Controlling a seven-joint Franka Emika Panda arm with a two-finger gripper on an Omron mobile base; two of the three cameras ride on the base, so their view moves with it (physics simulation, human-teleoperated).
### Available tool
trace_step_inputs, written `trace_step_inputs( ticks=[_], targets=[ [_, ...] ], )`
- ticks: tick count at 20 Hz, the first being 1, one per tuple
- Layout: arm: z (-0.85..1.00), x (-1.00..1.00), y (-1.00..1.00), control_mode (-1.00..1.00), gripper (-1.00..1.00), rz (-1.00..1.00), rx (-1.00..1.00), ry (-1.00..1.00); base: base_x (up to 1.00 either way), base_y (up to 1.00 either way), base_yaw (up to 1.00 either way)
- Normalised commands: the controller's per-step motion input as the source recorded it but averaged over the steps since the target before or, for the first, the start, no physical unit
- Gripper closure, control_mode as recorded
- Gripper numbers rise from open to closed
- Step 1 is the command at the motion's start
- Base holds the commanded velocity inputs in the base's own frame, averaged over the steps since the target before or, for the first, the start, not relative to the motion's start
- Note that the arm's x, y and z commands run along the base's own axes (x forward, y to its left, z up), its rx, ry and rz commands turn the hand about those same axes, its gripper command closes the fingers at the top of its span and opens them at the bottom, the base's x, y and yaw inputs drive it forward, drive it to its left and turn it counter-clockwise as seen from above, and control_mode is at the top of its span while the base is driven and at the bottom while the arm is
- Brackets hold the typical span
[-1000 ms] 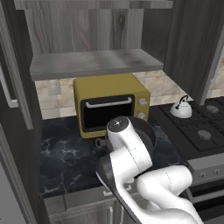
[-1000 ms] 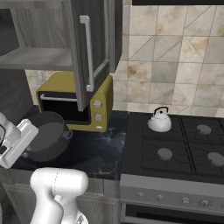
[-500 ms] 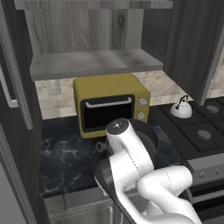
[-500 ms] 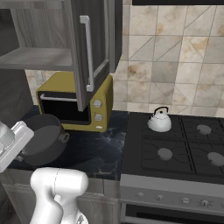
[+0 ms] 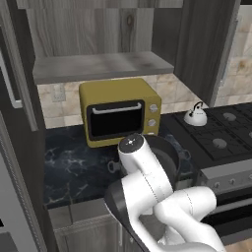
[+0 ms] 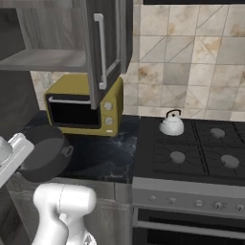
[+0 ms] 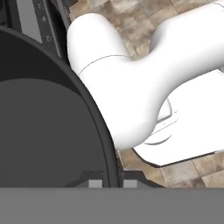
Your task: Pick the kettle from the cabinet and place it on a stove burner. Then pick the pot from the counter and place it on another stove burner. Finally, turn both burners on.
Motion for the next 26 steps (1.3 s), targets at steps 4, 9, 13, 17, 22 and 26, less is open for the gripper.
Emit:
trace_step_inputs(
  ticks=[4, 9, 13, 17, 22, 26],
  targets=[
    [0.0, 0.0, 0.0, 1.0, 1.0, 0.0, 0.0, 0.0, -0.55, 0.0, -0.06],
    [0.0, 0.0, 0.0, 1.0, 1.0, 0.0, 0.0, 0.0, -0.42, -0.01, -0.06],
    [0.0, 0.0, 0.0, 1.0, 1.0, 0.0, 0.0, 0.0, -0.26, -0.15, -0.03],
    [0.0, 0.0, 0.0, 1.0, 1.0, 0.0, 0.0, 0.0, -0.19, -0.35, -0.01],
    [0.0, 0.0, 0.0, 1.0, 1.0, 0.0, 0.0, 0.0, -0.24, -0.45, 0.0],
    [0.0, 0.0, 0.0, 1.0, 1.0, 0.0, 0.0, 0.0, -0.28, -0.46, 0.0]
  ],
)
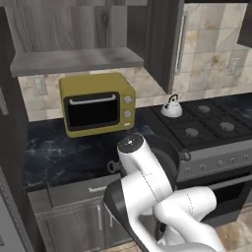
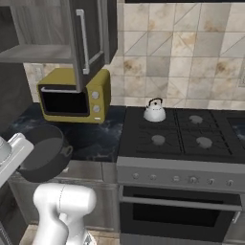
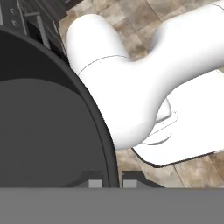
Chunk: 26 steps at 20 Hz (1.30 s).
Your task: Pick the kettle from the cabinet and place it on a stove burner. Then pick the pot from the counter and place it on another stove burner. Finally, turn both burners on.
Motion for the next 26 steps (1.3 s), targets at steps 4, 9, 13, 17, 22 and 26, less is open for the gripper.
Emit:
trace_step_inputs(
  ticks=[4, 9, 13, 17, 22, 26],
  targets=[
    [0.0, 0.0, 0.0, 1.0, 1.0, 0.0, 0.0, 0.0, -0.24, -0.46, 0.0],
    [0.0, 0.0, 0.0, 1.0, 1.0, 0.0, 0.0, 0.0, -0.14, -0.51, 0.0],
    [0.0, 0.0, 0.0, 1.0, 1.0, 0.0, 0.0, 0.0, -0.07, -0.54, 0.0],
    [0.0, 0.0, 0.0, 1.0, 1.0, 0.0, 0.0, 0.0, -0.04, -0.54, 0.0],
    [0.0, 0.0, 0.0, 1.0, 1.0, 0.0, 0.0, 0.0, 0.0, -0.54, 0.0],
    [0.0, 0.0, 0.0, 1.0, 1.0, 0.0, 0.0, 0.0, 0.0, -0.54, 0.02]
  ],
)
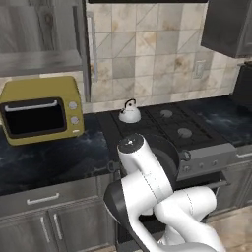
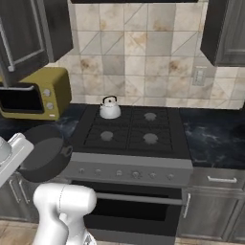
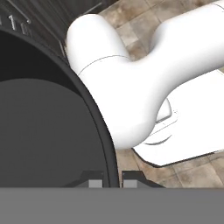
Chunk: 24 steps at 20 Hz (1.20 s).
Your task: Pick the kettle from the cabinet and place it on a stove burner. Then pick the pot from the counter and place it on another stove burner. Finally, turn both burners on.
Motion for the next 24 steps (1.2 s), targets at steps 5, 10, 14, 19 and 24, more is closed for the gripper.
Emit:
trace_step_inputs(
  ticks=[5, 10, 14, 19, 24],
  targets=[
    [0.0, 0.0, 0.0, 1.0, 1.0, 0.0, 0.0, 0.0, 0.0, -0.51, 0.03],
    [0.0, 0.0, 0.0, 1.0, 1.0, 0.0, 0.0, 0.0, 0.0, -0.52, 0.04],
    [0.0, 0.0, 0.0, 1.0, 1.0, 0.0, 0.0, 0.0, 0.01, -0.46, 0.04],
    [0.0, 0.0, 0.0, 1.0, 1.0, 0.0, 0.0, 0.0, 0.2, -0.34, 0.06],
    [0.0, 0.0, 0.0, 1.0, 1.0, 0.0, 0.0, 0.0, 0.24, -0.28, 0.09]
  ],
)
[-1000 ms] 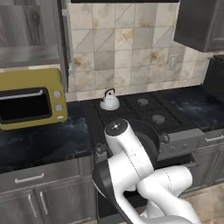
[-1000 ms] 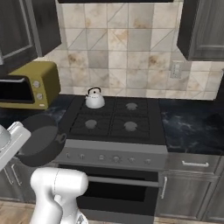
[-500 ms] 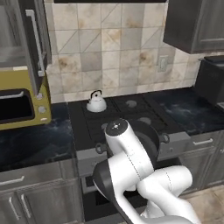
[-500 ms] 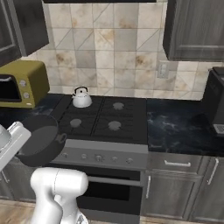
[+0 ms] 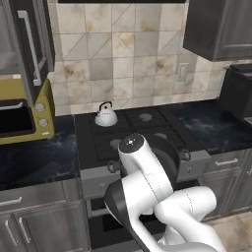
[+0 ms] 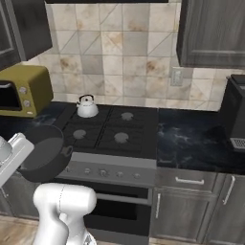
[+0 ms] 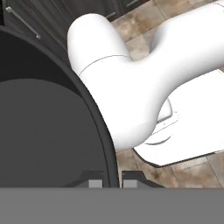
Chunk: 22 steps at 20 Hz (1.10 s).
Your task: Pick the kettle from the cabinet and place it on a stove burner. Then pick the pot from the counter and place it on another stove burner. Finally, turn both burners on.
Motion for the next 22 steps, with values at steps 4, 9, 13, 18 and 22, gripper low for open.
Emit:
trace_step_inputs(
  ticks=[4, 9, 13, 18, 22],
  targets=[
    [0.0, 0.0, 0.0, 1.0, 1.0, 0.0, 0.0, 0.0, 0.27, -0.3, 0.09],
    [0.0, 0.0, 0.0, 1.0, 1.0, 0.0, 0.0, 0.0, 0.33, -0.31, 0.09],
    [0.0, 0.0, 0.0, 1.0, 1.0, 0.0, 0.0, 0.0, 0.38, -0.28, 0.1],
    [0.0, 0.0, 0.0, 1.0, 1.0, 0.0, 0.0, 0.0, 0.38, -0.28, 0.12],
    [0.0, 0.0, 0.0, 1.0, 1.0, 0.0, 0.0, 0.0, 0.2, -0.35, 0.13]
  ],
)
